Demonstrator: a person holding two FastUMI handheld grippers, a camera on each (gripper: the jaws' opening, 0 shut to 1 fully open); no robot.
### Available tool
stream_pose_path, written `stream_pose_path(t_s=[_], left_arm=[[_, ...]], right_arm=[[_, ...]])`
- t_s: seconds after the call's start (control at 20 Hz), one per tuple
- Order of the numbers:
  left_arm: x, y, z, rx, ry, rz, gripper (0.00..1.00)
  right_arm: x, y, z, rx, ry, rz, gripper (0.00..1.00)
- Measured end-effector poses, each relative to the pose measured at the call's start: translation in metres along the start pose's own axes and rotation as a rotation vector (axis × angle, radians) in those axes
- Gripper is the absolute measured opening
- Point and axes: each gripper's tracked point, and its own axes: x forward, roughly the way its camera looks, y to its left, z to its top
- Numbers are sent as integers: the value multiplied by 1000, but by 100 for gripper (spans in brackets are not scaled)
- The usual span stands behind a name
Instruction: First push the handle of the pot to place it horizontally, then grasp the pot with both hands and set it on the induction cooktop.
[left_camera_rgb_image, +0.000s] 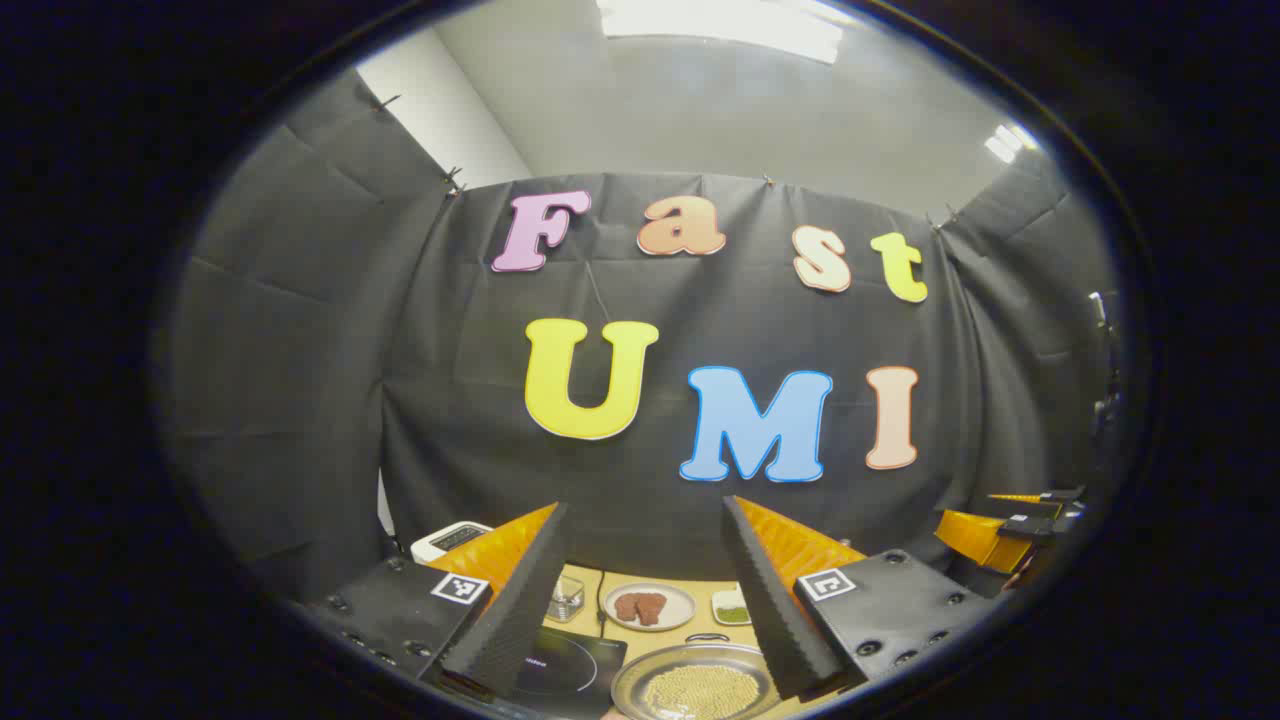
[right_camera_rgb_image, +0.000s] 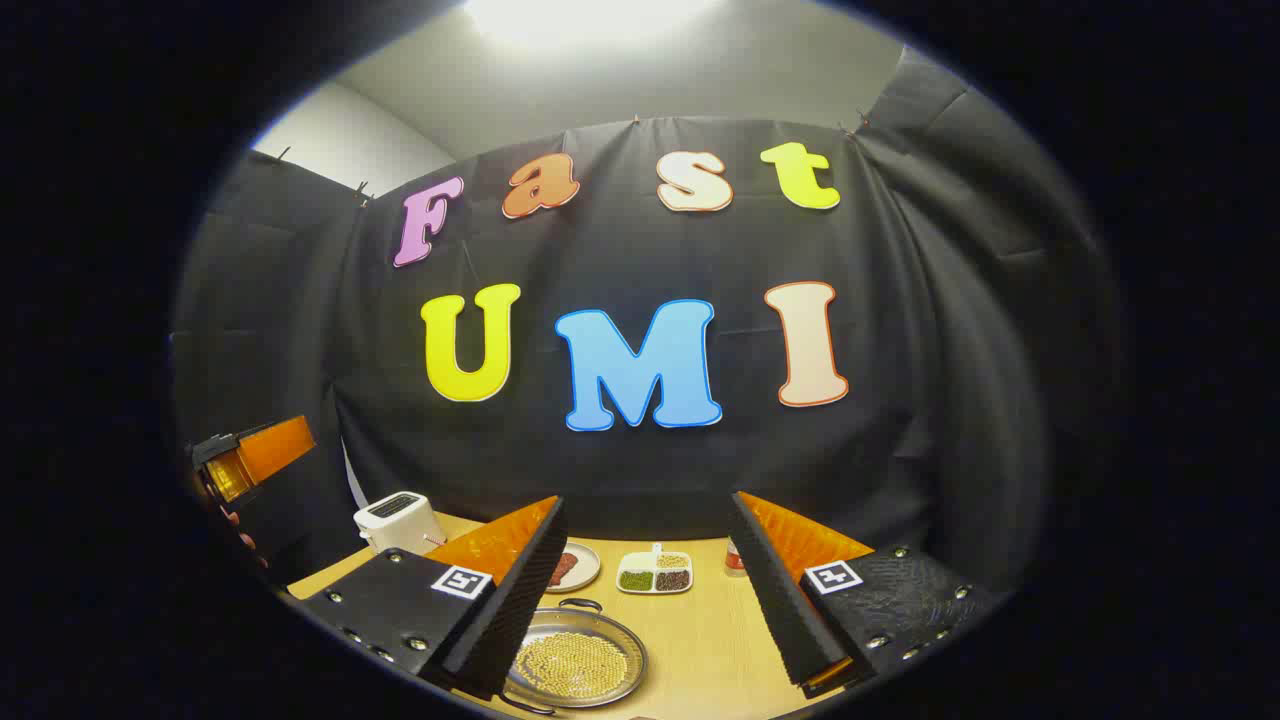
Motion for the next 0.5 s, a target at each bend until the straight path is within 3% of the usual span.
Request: stream_pose_path(t_s=[0.5], left_arm=[[25,42,-7,3,13,-88,97]], right_arm=[[-3,18,12,7,-61,-136,98]])
